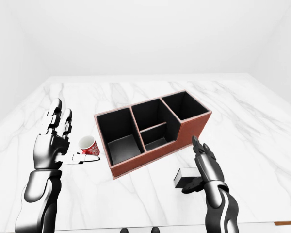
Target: Pick up the book and place it in the back compartment of the caddy.
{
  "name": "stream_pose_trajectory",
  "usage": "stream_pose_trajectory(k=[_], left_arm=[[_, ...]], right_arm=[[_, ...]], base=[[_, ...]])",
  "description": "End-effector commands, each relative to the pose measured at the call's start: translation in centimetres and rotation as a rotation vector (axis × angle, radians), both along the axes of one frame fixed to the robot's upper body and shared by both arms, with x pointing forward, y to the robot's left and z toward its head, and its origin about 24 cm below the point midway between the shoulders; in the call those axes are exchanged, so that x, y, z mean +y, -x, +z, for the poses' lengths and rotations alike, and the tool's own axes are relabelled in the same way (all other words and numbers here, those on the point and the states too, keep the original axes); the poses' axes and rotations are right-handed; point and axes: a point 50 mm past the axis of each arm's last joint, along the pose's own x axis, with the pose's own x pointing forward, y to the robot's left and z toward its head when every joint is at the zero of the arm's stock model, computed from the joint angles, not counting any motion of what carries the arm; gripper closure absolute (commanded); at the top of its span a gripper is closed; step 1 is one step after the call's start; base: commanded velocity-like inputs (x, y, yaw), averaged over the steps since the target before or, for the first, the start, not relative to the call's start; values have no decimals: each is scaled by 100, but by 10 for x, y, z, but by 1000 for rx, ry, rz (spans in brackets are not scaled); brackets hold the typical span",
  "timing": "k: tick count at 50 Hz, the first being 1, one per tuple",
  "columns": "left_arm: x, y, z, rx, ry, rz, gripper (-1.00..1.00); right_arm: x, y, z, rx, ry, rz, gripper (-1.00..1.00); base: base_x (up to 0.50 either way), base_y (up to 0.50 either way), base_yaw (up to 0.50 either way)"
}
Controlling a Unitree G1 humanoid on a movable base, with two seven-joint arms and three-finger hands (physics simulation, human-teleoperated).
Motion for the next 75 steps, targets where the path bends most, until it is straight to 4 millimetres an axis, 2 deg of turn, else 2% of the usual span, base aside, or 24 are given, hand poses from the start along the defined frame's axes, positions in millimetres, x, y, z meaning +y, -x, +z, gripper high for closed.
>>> stream_pose_trajectory(k=[1, 75], left_arm=[[0, 0, 0, -2, 0, 0, -100], [-1, -1, -2, 9, -1, -3, -100]], right_arm=[[-3, -1, -3, 10, 0, -11, -100], [-13, -6, -17, 39, 11, -45, -100]], base=[[0, 0, 0], [0, 0, 0]])
